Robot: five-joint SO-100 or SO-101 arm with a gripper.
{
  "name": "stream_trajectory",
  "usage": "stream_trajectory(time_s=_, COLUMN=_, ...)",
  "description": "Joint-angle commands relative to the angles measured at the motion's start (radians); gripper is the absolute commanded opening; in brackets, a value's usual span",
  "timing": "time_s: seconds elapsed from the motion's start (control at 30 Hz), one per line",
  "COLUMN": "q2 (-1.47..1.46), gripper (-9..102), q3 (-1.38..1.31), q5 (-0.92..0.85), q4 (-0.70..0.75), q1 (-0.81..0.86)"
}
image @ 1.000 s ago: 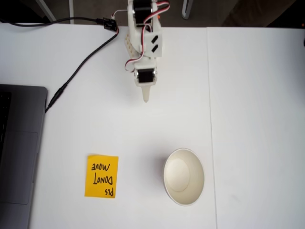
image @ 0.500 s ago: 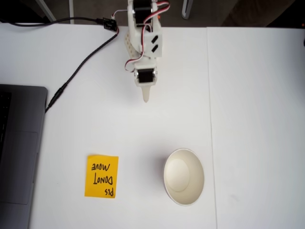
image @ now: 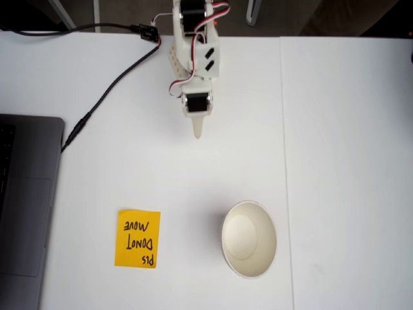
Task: Pickup cup and make a pile of cup.
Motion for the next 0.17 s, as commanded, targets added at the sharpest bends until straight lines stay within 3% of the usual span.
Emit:
stream_trajectory(time_s=0.0, q2=0.006, gripper=-7, q3=-0.008, q5=0.005, q4=-0.023, q1=-0.011)
stream_trajectory(time_s=0.13, q2=0.006, gripper=-7, q3=-0.008, q5=0.005, q4=-0.023, q1=-0.011)
